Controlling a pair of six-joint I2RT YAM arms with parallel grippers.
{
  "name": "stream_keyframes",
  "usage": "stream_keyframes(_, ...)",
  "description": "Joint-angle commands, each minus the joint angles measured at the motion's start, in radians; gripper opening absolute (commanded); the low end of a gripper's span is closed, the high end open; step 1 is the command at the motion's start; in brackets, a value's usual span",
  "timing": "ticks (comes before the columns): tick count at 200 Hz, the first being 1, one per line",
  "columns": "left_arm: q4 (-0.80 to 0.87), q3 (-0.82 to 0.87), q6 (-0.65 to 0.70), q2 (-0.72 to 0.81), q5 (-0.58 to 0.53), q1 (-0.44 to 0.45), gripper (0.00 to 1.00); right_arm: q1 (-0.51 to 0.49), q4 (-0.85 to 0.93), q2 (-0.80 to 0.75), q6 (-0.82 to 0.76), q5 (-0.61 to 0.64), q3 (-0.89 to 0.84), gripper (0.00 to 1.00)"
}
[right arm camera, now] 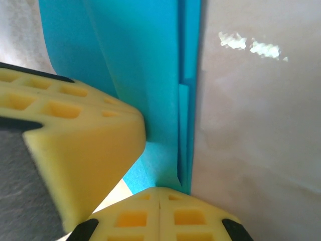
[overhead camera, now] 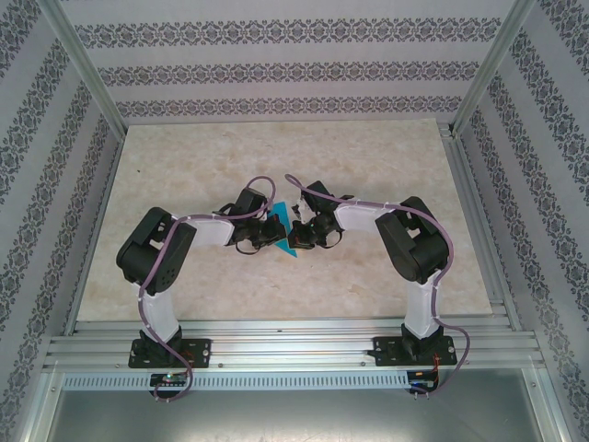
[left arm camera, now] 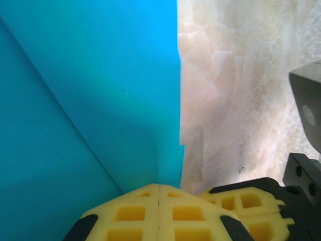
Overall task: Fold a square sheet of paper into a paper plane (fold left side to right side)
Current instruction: Fourth fold the wing at the center of the table.
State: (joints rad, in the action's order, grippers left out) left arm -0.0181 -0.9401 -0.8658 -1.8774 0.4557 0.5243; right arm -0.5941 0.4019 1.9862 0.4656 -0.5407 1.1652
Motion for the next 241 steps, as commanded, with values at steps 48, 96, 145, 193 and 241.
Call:
stream_keyframes(48, 0.118, -0.054, 0.097, -0.081, -0.146, -0.002, 0.03, -0.035, 0.191, 0.099, -0.039, 0.175, -0.057, 0.02)
stream_keyframes(96, 0.182, -0.117, 0.165, -0.079, -0.236, -0.029, 0.10, -0.044, 0.209, 0.104, -0.038, 0.199, -0.053, 0.03)
stream_keyframes(145, 0.174, -0.197, 0.217, -0.100, -0.294, -0.034, 0.13, -0.058, 0.210, 0.115, -0.034, 0.207, -0.049, 0.03)
stream_keyframes(193, 0.151, -0.226, 0.210, -0.124, -0.289, -0.048, 0.10, -0.058, 0.215, 0.117, -0.033, 0.209, -0.048, 0.02)
stream_keyframes(241, 0.153, -0.222, 0.227, -0.120, -0.287, -0.074, 0.10, -0.058, 0.221, 0.122, -0.035, 0.216, -0.045, 0.02)
